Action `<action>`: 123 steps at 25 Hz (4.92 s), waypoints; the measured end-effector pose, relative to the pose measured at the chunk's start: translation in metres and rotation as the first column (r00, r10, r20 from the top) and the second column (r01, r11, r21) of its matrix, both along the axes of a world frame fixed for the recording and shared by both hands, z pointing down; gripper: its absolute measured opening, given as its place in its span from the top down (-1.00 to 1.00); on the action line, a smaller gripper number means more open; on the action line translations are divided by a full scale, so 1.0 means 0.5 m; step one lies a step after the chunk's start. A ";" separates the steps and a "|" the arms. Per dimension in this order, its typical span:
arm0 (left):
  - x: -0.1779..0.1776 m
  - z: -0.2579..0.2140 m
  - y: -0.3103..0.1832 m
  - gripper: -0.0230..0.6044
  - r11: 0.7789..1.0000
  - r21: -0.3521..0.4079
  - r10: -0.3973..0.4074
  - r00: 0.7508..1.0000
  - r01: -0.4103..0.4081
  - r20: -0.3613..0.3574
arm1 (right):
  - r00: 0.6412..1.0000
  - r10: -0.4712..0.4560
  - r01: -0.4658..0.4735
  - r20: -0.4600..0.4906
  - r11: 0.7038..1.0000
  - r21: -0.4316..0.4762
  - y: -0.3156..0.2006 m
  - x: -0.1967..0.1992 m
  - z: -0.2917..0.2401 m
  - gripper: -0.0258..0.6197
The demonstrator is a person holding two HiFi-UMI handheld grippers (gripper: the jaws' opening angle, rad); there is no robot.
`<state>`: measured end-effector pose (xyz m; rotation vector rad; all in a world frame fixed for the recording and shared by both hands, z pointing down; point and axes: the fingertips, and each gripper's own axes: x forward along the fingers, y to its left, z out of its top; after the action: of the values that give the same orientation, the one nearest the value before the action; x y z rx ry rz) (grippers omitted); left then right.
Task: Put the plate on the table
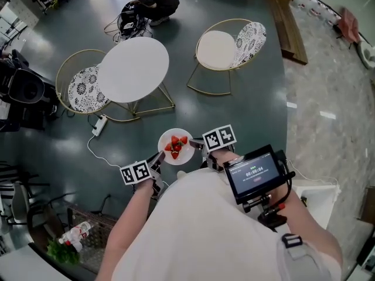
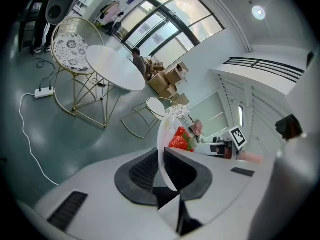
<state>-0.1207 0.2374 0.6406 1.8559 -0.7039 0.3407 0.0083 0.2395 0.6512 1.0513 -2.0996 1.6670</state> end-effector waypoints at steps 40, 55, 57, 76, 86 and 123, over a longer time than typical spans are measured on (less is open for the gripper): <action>0.327 -0.029 -0.335 0.85 0.999 0.027 -0.050 0.995 0.047 0.092 | 0.996 -0.013 0.010 0.086 0.999 0.040 -0.344 0.325 -0.012 0.83; 0.362 -0.011 -0.589 0.84 1.000 0.004 0.021 1.000 -0.021 0.009 | 0.999 0.054 -0.054 0.001 0.998 0.018 -0.573 0.362 -0.018 0.83; 0.348 -0.007 -0.619 0.84 1.000 0.004 0.022 1.000 -0.022 0.000 | 0.999 0.052 -0.051 -0.008 0.998 0.021 -0.604 0.348 -0.019 0.83; 0.184 -0.001 -0.769 0.84 0.990 0.001 -0.144 0.989 0.145 -0.037 | 0.990 -0.128 0.130 -0.056 0.991 0.033 -0.801 0.183 -0.023 0.83; 0.148 0.009 -0.921 0.84 0.964 -0.035 -0.265 0.964 0.265 0.013 | 0.971 -0.239 0.239 -0.018 0.971 0.015 -0.986 0.142 -0.002 0.83; 0.160 0.184 -1.133 0.84 0.871 -0.225 -0.408 0.898 0.437 0.164 | 0.822 -0.569 0.556 -0.029 0.812 -0.177 -1.260 0.122 0.181 0.83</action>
<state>-0.0406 -0.3291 0.7324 1.3974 -1.0687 0.2350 0.0693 -0.3906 0.7417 0.3702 -1.9224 1.4261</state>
